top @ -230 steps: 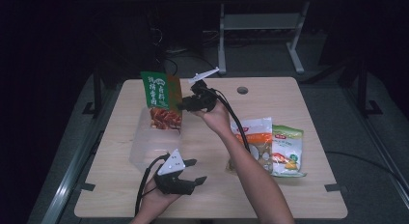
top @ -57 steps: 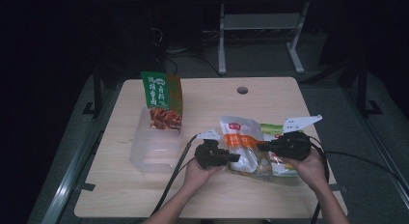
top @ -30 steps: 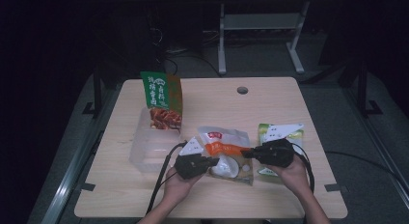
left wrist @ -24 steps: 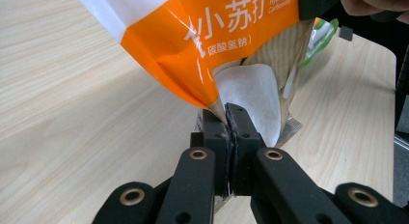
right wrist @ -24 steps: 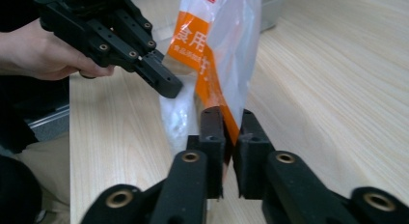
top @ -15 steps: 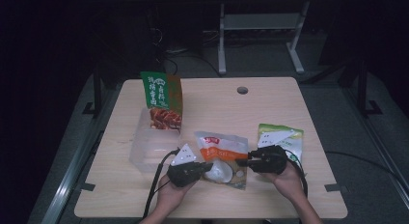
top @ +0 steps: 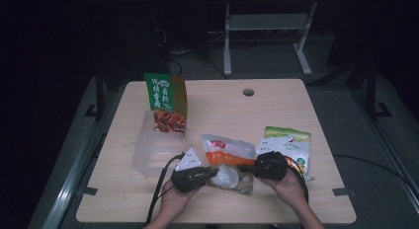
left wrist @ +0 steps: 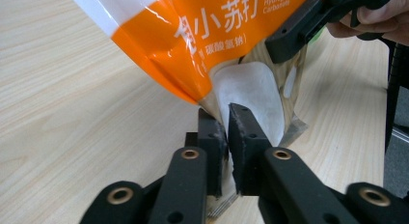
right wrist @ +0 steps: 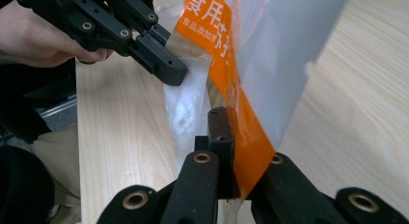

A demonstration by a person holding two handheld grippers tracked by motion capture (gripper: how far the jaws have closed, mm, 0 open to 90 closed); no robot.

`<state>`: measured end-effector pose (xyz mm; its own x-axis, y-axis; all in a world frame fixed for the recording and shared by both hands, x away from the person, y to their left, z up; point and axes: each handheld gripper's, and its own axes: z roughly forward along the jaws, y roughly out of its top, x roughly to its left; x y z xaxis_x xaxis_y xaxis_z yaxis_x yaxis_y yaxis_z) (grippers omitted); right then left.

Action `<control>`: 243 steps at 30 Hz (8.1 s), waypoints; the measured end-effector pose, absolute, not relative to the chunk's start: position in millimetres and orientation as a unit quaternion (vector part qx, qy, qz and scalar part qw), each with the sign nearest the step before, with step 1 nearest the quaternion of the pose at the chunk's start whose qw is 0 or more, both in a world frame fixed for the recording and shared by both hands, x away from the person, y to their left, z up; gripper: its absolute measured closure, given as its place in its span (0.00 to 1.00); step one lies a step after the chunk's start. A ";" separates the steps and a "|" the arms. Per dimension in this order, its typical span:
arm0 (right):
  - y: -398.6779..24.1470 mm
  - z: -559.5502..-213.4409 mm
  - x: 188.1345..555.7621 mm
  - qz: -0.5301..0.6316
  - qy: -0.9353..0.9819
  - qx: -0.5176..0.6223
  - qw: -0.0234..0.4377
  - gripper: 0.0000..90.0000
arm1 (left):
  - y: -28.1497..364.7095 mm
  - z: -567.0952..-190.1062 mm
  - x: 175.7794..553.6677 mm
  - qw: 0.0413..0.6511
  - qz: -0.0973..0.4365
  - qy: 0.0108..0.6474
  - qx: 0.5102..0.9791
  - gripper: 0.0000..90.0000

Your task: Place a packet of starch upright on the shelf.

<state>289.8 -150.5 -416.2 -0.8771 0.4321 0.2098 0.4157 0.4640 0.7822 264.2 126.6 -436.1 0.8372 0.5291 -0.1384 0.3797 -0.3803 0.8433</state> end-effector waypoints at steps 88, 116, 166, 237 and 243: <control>-45.0 -305.6 365.7 0.499 0.847 0.177 0.045 1.00 | 126.8 -429.5 240.5 0.484 0.064 0.234 0.841 0.45; -22.9 -292.9 373.3 0.503 0.849 0.156 0.051 1.00 | 131.2 -419.6 243.5 0.477 0.065 0.236 0.844 0.42; 71.2 -353.1 383.1 0.432 0.889 0.152 -0.020 0.92 | 162.7 -428.8 222.8 0.473 0.070 0.243 0.844 0.37; 67.0 -337.2 398.9 0.379 0.908 0.166 -0.062 0.62 | 150.6 -430.8 211.7 0.469 0.066 0.217 0.854 0.36; 85.3 -326.3 416.7 0.362 0.910 0.188 -0.066 0.85 | 150.4 -430.9 212.2 0.470 0.066 0.212 0.854 0.36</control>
